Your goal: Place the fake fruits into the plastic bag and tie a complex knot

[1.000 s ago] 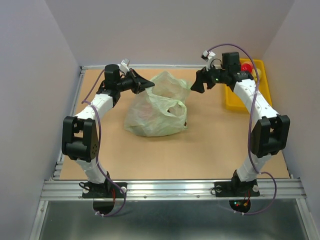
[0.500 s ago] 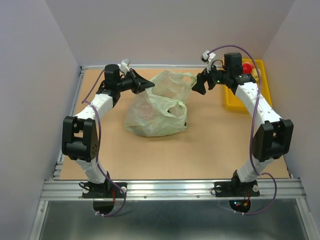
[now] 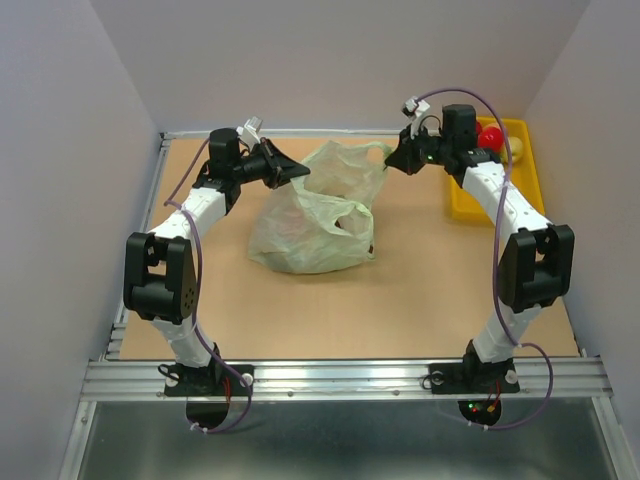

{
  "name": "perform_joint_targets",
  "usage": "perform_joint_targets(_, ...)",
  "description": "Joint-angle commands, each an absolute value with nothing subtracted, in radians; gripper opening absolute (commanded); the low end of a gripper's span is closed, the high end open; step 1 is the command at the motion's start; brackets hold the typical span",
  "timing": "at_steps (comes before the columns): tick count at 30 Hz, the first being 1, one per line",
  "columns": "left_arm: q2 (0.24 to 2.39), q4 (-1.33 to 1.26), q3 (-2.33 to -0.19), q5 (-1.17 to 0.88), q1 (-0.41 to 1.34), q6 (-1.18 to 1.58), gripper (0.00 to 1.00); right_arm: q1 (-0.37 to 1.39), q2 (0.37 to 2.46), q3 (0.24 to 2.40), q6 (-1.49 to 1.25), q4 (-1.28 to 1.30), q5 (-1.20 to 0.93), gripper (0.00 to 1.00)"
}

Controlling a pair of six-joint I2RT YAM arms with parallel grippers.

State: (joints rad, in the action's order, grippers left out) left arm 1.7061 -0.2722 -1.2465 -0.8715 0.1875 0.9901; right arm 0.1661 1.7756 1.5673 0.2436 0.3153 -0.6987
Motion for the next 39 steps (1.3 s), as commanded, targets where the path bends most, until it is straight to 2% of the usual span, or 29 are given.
perform_joint_targets(1,1.652,-0.249,-1.313,-0.87,0.18,0.881,0.19,0.178,1.72,1.569,0.17,0.241,-0.724,0.0)
perform_joint_targets(2,1.648,-0.22,-1.356,-0.858,0.173,0.846,0.22,0.176,1.686,1.562,0.154,0.242,-0.727,0.0)
perform_joint_targets(3,1.629,-0.154,-1.408,-0.816,0.169,0.756,0.3,0.176,1.668,1.54,0.114,0.242,-0.736,0.0)
perform_joint_targets(9,1.52,-0.028,-1.58,-0.759,0.114,0.367,0.43,0.175,1.517,1.43,0.002,0.249,-0.712,0.0)
perform_joint_targets(10,1.496,-0.002,-1.609,-0.823,0.11,0.221,0.56,0.176,1.503,1.405,0.002,0.253,-0.706,0.0)
perform_joint_targets(13,1.461,0.184,-1.704,-0.925,0.13,-0.054,0.58,0.175,1.453,1.365,-0.04,0.261,-0.693,0.01)
perform_joint_targets(15,1.439,0.314,-1.746,-0.875,0.165,-0.17,0.61,0.176,1.425,1.333,-0.06,0.268,-0.692,0.0)
perform_joint_targets(18,1.398,0.507,-1.782,-0.74,0.306,-0.423,0.62,0.176,1.399,1.296,-0.096,0.276,-0.693,0.0)
perform_joint_targets(20,1.379,0.604,-1.744,-0.587,0.492,-0.599,0.62,0.175,1.39,1.276,-0.113,0.284,-0.698,0.0)
perform_joint_targets(23,1.325,0.609,-1.611,-0.422,0.677,-0.708,0.6,0.176,1.375,1.262,-0.136,0.293,-0.693,0.01)
perform_joint_targets(24,1.319,0.603,-1.582,-0.366,0.79,-0.78,0.6,0.176,1.37,1.261,-0.14,0.298,-0.693,0.01)
perform_joint_targets(27,1.338,0.588,-1.52,-0.155,0.947,-0.866,0.58,0.176,1.355,1.253,-0.149,0.307,-0.683,0.0)
perform_joint_targets(34,1.514,0.531,-1.554,0.039,1.038,-0.999,0.54,0.176,1.33,1.223,-0.178,0.318,-0.673,0.0)
perform_joint_targets(39,1.578,0.445,-1.523,0.057,1.043,-1.034,0.54,0.176,1.319,1.227,-0.179,0.328,-0.666,0.0)
